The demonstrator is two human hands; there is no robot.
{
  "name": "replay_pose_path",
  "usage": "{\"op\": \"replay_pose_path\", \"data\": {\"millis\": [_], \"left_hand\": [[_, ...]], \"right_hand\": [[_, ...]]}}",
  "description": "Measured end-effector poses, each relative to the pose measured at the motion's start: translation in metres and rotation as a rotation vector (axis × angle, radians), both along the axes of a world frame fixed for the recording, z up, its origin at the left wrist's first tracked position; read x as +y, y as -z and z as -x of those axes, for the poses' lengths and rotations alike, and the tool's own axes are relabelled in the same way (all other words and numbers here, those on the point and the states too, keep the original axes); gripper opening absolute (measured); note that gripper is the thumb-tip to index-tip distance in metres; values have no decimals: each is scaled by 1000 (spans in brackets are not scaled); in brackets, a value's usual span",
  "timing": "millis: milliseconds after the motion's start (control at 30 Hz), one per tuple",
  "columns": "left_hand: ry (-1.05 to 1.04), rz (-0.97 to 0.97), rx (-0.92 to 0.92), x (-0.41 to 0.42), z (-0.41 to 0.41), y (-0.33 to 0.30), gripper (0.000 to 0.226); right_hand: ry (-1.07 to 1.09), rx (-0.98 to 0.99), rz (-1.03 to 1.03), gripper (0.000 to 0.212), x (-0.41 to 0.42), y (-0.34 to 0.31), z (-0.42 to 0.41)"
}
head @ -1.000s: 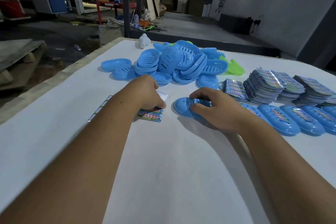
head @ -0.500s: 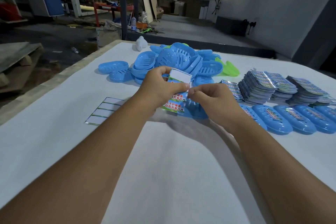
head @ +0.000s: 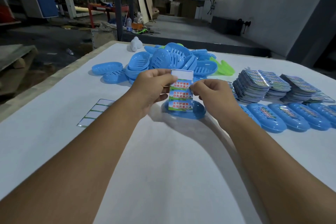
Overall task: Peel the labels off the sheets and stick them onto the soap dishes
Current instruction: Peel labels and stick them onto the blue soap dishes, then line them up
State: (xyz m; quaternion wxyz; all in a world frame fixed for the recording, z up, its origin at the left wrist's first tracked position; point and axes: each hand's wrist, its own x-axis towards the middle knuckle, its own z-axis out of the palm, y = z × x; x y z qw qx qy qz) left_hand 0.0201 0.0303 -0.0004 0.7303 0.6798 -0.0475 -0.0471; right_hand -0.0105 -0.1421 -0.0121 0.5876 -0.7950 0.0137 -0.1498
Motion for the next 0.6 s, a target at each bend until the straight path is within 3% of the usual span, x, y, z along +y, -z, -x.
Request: {"op": "replay_pose_path", "data": {"millis": [233,600], "left_hand": [[-106,-187,-149,0,2,-3,19],[-81,-210,-217,0,8,-7,22]], "right_hand": [[47,14,-13,30,-7,0,-2],[51,28,-48,31,-11,0,-5]]}}
